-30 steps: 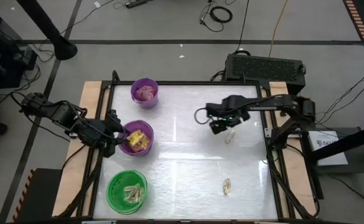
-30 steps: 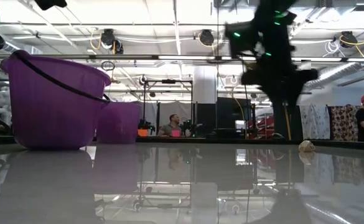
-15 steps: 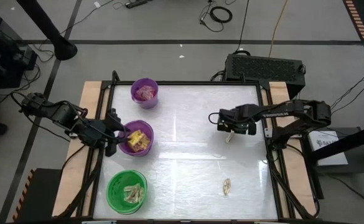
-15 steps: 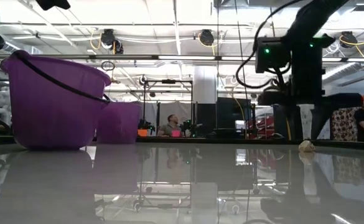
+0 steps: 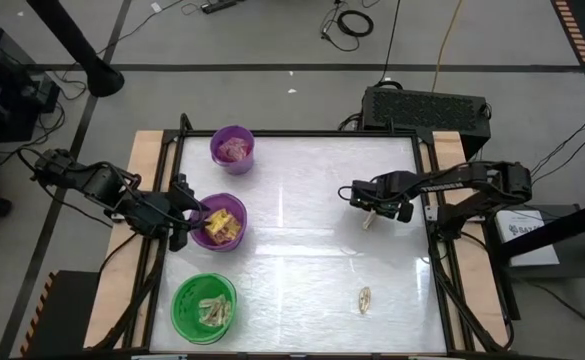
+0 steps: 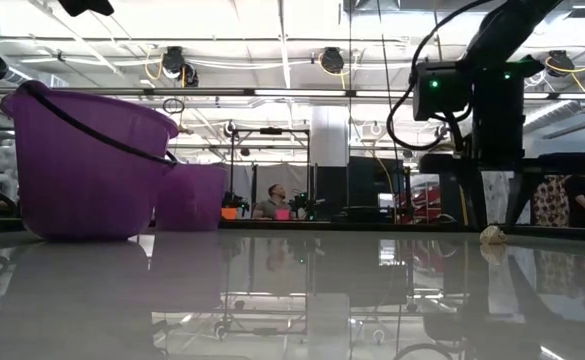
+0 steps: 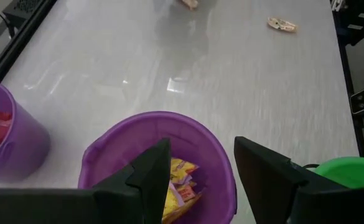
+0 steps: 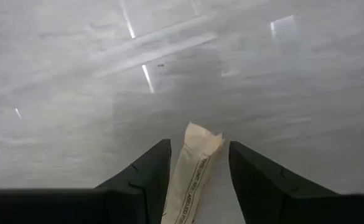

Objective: Sort candy by brand, put in halloween buckets
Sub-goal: Put the white candy into the green bucket

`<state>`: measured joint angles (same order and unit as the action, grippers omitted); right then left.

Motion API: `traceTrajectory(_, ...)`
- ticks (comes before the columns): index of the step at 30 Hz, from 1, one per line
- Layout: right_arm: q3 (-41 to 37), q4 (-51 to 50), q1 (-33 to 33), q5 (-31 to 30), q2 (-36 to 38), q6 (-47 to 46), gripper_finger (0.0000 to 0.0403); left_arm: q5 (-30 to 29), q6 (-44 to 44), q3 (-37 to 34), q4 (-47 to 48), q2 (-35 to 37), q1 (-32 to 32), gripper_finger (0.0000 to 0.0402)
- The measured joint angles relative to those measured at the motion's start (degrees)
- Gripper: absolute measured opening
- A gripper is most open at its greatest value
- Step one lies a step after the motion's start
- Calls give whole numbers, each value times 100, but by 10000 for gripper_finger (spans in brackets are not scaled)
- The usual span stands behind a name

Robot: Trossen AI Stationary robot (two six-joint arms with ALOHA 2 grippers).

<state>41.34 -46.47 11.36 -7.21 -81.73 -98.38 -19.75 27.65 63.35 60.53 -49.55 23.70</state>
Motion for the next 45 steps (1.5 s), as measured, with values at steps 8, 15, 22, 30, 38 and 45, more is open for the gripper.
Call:
traceTrajectory(8, 0, -11, -38, -85, -2, -152, 155, -2, -130, 0, 2, -1, 0, 185)
traceTrajectory(15, 2, -7, -86, -103, -257, -282, 155, -2, -156, 0, 2, -1, 0, 185)
traceTrajectory(22, 20, 133, -94, -184, -556, -297, 155, 0, -169, 0, 33, -1, 0, 185)
traceTrajectory(30, 13, 261, -97, -203, -570, -255, 101, 2, -252, 0, 47, -1, 0, 185)
traceTrajectory(38, 18, 484, -99, -291, -568, 86, 14, 9, -309, 0, 47, -1, 0, 185)
traceTrajectory(45, 548, 1028, -95, -327, -575, 701, 6, 13, -466, 0, 46, 1, 0, 185)
